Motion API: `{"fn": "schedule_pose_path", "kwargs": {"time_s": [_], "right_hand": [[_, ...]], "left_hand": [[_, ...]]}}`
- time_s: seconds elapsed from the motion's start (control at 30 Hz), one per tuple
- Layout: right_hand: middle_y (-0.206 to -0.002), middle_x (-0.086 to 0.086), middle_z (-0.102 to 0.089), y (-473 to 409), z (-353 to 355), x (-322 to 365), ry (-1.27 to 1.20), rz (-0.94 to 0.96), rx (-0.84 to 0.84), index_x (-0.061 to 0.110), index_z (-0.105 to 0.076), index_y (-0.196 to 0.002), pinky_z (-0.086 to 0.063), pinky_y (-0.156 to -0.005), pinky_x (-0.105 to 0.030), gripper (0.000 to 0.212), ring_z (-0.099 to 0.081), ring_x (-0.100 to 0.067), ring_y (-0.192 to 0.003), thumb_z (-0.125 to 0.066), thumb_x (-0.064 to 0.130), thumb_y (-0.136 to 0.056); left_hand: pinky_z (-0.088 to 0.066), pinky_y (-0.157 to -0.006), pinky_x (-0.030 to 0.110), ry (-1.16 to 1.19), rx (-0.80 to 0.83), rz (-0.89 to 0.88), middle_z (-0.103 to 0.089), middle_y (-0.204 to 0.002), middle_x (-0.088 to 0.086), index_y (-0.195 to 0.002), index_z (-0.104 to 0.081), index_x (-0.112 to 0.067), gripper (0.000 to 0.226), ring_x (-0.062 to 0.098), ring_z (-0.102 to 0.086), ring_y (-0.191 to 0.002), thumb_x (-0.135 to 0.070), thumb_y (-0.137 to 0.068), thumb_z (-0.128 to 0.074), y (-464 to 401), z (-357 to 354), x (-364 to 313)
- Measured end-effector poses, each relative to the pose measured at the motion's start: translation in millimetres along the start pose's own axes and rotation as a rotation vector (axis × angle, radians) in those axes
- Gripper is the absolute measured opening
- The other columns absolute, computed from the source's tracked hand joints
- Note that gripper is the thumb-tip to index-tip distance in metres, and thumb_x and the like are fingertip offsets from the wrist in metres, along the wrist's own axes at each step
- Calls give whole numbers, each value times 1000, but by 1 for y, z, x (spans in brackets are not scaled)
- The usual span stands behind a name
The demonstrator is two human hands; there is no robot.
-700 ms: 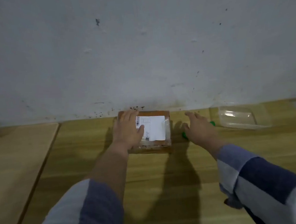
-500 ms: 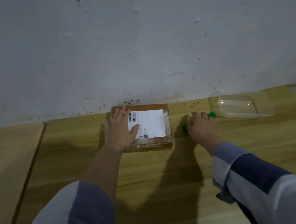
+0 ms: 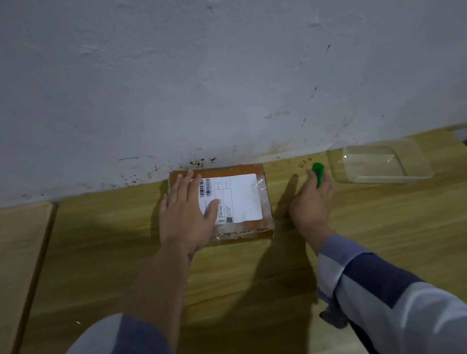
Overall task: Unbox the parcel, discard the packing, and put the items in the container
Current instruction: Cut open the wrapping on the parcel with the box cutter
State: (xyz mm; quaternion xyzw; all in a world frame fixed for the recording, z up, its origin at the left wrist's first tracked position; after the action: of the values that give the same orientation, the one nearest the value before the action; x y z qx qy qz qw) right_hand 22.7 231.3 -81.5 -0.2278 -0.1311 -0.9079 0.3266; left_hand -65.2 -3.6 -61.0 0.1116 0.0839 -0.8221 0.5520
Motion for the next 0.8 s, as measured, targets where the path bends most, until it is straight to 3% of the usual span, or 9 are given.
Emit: {"fn": "schedule_pose_path", "kwargs": {"time_s": [0.23,0.33,0.4,0.57,0.8], "right_hand": [[-133,-20,-41,8,-4,-1,-72,-95,82,16,-35,-138,-46,-98,-43,60,-44,-36,-117,-53,-2,-84],[-128,-15,-50,15,-2,12,-193,8,135,19,-48,-130,-55,-73,-34,48,-58,-28,-93,-51,-1,-87],[-132,-10,-46,19,-1,25,-269,59,157,19,-54,-127,-49,-65,-24,39,-55,-19,-81,-49,6,-91],[-139,-10,-37,36,-5,43,-348,87,270,12,-45,-137,-47,-99,-39,50,-50,-26,-117,-49,36,-94],[-131,-10,-39,53,6,36,-430,56,277,8,-48,-135,-54,-91,-45,46,-57,-30,-107,-55,26,-93]], "left_hand": [[-7,-120,41,19,4,2,-6,-161,-7,-151,-13,-27,67,13,2,-148,-58,-95,-30,-1,-2,3],[-7,-120,42,22,15,-5,-4,-161,-7,-152,-13,-26,67,13,3,-148,-57,-95,-29,1,-2,3],[-6,-120,43,16,31,-6,-3,-161,-6,-152,-11,-26,67,14,4,-148,-57,-95,-29,1,-2,3],[-11,-119,44,26,33,8,-4,-161,-7,-152,-12,-27,68,15,3,-148,-58,-95,-32,0,-1,1],[-13,-119,39,26,26,36,-8,-161,-6,-152,-16,-23,70,15,-3,-148,-59,-94,-34,25,4,-6]]}}
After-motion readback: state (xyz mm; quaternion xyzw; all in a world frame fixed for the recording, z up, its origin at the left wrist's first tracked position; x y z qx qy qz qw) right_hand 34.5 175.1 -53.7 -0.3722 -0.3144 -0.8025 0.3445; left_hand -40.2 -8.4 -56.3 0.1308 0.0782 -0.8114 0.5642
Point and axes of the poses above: each hand's wrist, its own y-axis away from the middle knuckle, its own z-axis out of the back of the hand, x = y × z, the point moved 4 cm from there along -y, towards the middle knuckle
